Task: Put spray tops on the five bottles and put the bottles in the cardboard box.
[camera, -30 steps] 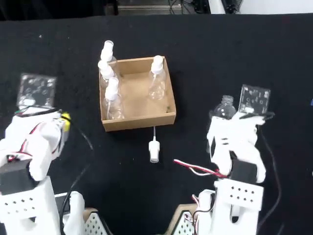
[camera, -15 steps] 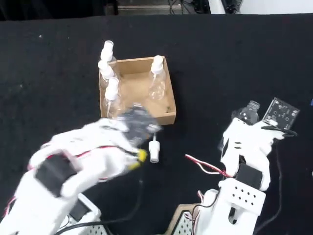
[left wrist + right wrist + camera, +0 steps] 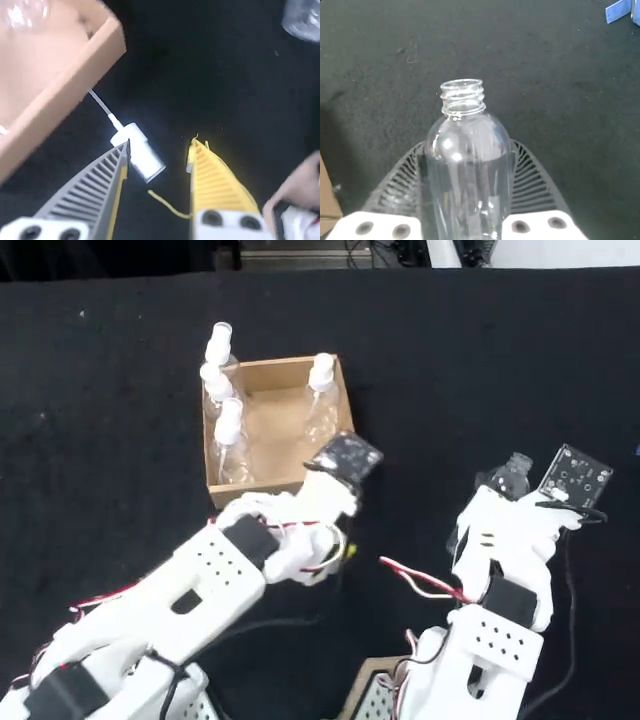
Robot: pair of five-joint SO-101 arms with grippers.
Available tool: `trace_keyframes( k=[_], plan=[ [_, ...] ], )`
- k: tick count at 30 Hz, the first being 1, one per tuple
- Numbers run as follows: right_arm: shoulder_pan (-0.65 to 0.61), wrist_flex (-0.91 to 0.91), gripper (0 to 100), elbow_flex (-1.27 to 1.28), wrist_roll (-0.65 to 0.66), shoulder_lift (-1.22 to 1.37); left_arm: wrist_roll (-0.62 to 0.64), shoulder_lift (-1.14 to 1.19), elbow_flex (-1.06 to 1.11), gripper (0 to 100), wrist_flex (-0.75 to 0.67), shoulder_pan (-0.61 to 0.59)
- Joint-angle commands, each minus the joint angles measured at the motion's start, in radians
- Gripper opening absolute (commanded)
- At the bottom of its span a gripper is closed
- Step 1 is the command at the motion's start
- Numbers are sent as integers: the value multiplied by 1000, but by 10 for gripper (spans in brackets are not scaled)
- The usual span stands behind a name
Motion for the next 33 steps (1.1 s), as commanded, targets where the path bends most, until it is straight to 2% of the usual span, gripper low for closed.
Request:
trace_keyframes(
  k=[1, 8, 14, 25, 29, 33],
  plan=[
    [15, -31, 11, -10, -8, -35, 87, 34, 36, 182, -112, -39],
    [14, -31, 11, -8, -8, -35, 94, 114, 113, 182, -255, -73],
    [14, -31, 11, -7, -8, -35, 94, 193, 116, 182, -275, -166],
    [14, -31, 11, -7, -6, -35, 101, 244, 111, 182, -278, -76],
    [14, -31, 11, -7, -6, -35, 196, 244, 116, 182, -278, -81],
    [14, -31, 11, -7, -6, -35, 204, 244, 122, 182, -273, -65]
  ],
)
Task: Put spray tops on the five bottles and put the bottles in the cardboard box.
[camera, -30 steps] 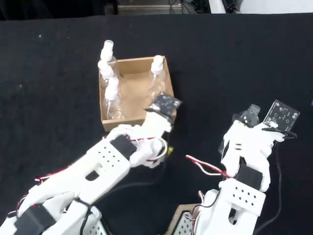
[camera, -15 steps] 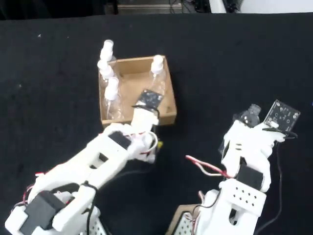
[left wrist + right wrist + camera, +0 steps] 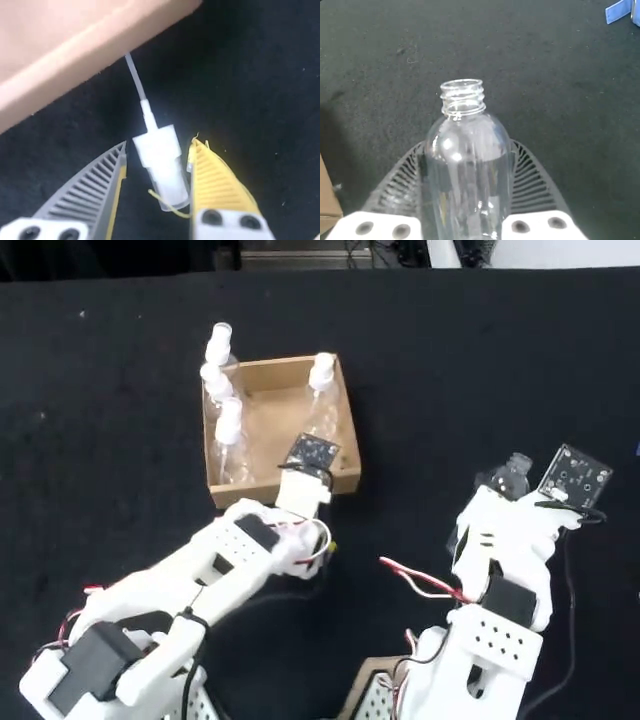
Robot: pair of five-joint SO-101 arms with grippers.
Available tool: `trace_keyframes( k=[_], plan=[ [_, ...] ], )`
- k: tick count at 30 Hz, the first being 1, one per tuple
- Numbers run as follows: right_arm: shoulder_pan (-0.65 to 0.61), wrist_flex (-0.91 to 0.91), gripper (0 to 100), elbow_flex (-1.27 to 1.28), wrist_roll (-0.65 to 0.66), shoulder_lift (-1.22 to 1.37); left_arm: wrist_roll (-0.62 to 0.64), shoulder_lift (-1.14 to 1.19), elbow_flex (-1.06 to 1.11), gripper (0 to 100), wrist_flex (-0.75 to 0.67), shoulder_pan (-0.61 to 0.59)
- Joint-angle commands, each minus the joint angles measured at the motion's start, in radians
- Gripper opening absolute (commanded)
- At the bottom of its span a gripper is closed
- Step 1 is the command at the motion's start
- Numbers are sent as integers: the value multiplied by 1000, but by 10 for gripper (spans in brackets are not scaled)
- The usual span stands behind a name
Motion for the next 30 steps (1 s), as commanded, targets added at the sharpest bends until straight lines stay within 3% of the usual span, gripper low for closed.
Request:
trace_keyframes(
  k=[1, 10, 14, 23, 30],
  plan=[
    [14, -31, 11, -7, -6, -35, 17, -8, -4, 182, -8, 28],
    [14, -31, 11, -7, -6, -35, 15, -8, 22, 170, -11, 30],
    [14, -31, 11, -7, -6, -35, 15, -18, 28, 52, 3, 31],
    [14, -31, 11, -7, -6, -35, 12, -20, 19, 54, 249, 33],
    [14, -31, 11, -7, -6, -35, -265, -20, 19, 54, 451, 22]
  ],
)
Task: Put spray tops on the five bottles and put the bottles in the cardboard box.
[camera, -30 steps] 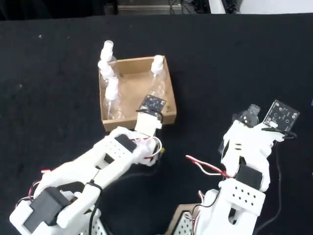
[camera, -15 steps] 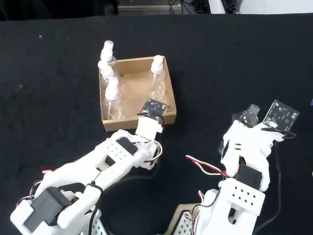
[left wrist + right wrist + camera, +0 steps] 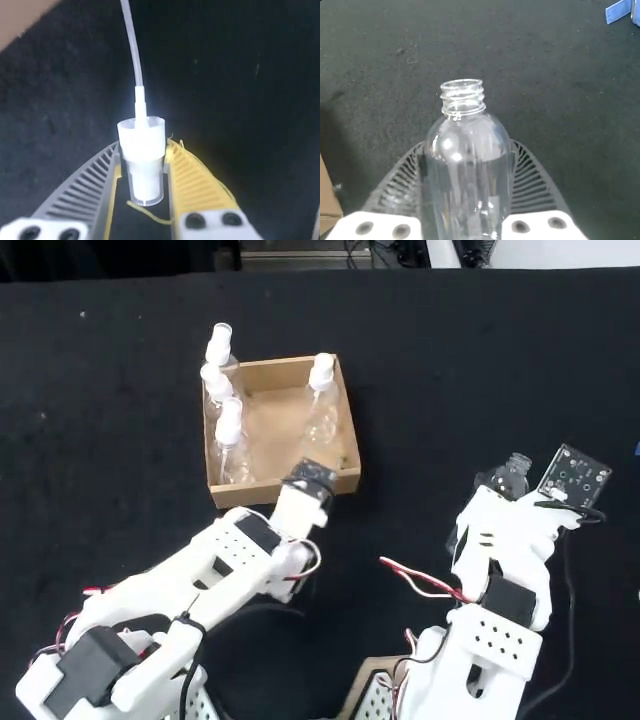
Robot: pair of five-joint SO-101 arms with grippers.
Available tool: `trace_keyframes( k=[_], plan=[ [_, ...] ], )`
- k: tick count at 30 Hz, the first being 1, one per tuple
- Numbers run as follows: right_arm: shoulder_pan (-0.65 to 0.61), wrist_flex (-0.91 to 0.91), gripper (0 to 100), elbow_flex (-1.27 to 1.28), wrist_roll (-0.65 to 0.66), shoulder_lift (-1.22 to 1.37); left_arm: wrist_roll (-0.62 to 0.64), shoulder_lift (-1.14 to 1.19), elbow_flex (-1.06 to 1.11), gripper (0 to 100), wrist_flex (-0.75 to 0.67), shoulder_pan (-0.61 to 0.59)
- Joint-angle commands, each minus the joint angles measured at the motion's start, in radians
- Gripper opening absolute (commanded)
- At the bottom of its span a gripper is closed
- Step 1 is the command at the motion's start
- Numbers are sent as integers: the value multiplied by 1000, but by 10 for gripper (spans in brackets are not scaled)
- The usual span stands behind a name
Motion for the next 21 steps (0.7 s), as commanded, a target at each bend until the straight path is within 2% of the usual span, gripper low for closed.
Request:
trace_keyframes(
  k=[1, 6, 8, 16, 21],
  plan=[
    [14, -31, 11, -7, -6, -35, -226, -2, 15, 54, 167, 2],
    [14, -31, 11, -7, -6, -35, -565, -2, 19, 54, 356, -5],
    [14, -31, 11, -7, -6, -35, -683, -2, 24, 54, 404, -48],
    [14, -31, 11, -5, -6, -35, -1028, -2, -2, 36, 411, -512],
    [14, -31, 11, -5, -6, -35, -1264, -2, -4, 41, 410, -720]
  ],
)
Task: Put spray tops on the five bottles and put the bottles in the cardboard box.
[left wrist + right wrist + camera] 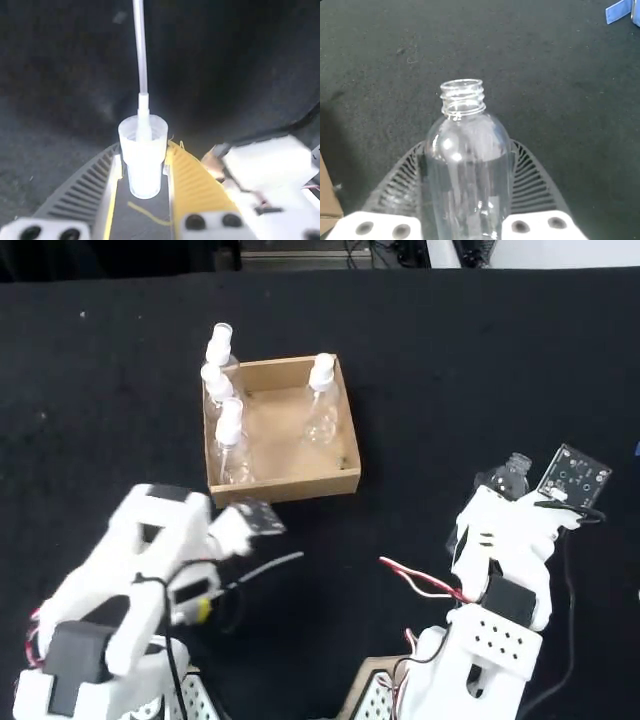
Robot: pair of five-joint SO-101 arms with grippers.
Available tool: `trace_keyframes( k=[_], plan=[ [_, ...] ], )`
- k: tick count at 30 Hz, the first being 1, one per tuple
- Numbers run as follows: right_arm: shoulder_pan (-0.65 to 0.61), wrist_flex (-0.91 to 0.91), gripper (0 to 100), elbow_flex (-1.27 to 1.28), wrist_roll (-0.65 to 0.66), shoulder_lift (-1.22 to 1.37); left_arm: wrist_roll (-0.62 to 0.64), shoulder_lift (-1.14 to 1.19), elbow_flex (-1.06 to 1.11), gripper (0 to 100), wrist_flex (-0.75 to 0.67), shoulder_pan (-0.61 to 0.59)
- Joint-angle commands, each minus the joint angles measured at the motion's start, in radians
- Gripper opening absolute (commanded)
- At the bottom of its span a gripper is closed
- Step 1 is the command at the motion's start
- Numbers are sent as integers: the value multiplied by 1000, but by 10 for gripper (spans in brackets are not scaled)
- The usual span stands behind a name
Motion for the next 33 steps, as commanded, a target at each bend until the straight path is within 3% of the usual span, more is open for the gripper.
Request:
trace_keyframes(
  k=[1, 8, 11, 15, 20, 24, 27, 33],
  plan=[
    [14, -31, 11, -5, -6, -35, -219, -14, -31, 55, 5, -194],
    [14, -31, 11, -5, -6, -35, -414, -14, -171, 231, 12, -394],
    [14, -31, 11, -7, -6, -35, -442, -14, -228, 248, 12, -440],
    [14, -31, 11, -7, -6, -35, -377, -14, -315, 248, 86, -466],
    [14, -31, 11, -10, -6, -35, -183, -14, -344, 228, 157, -460],
    [14, -31, 11, -10, -6, -35, -183, -14, -228, 227, 26, -469],
    [14, -31, 11, -8, -5, -35, -259, -14, -122, 227, -115, -499],
    [14, -31, 11, -7, -5, -35, -307, -14, -143, 224, -233, -590]
  ],
)
